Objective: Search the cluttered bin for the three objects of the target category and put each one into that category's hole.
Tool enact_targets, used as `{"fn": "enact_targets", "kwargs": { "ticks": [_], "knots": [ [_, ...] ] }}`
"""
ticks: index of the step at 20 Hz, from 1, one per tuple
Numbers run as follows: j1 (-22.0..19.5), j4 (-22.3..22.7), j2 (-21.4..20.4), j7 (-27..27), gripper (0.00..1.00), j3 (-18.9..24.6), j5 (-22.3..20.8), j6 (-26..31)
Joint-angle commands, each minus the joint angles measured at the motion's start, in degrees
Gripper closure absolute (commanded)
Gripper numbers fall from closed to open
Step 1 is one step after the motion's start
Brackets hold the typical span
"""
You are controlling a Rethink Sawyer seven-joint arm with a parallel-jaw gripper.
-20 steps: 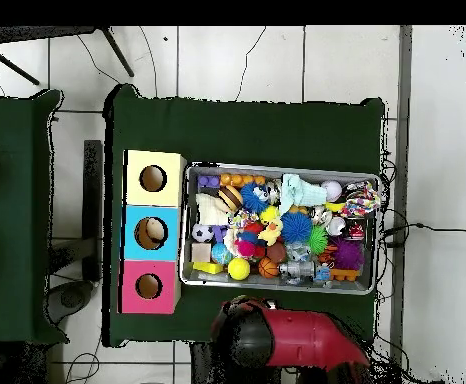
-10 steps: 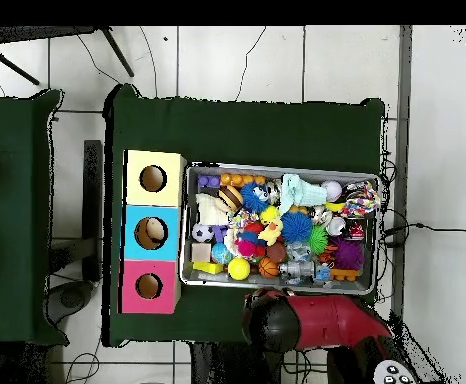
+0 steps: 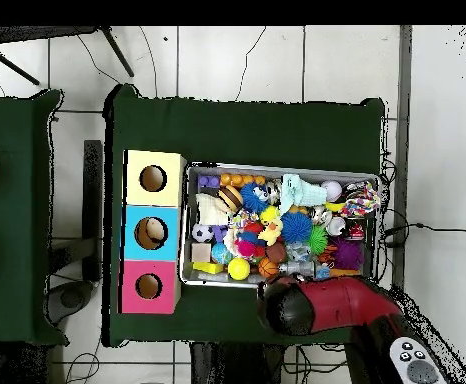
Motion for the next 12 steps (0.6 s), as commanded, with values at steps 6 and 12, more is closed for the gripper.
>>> {"fn": "enact_targets", "kwargs": {
  "ticks": [6,12],
  "knots": [
    [-4.79,-10.18,3.55,-17.45,0.00,10.11,-9.81,4.95],
    [-6.83,-12.14,5.26,-19.04,0.00,11.36,-12.83,5.88]
  ]
}}
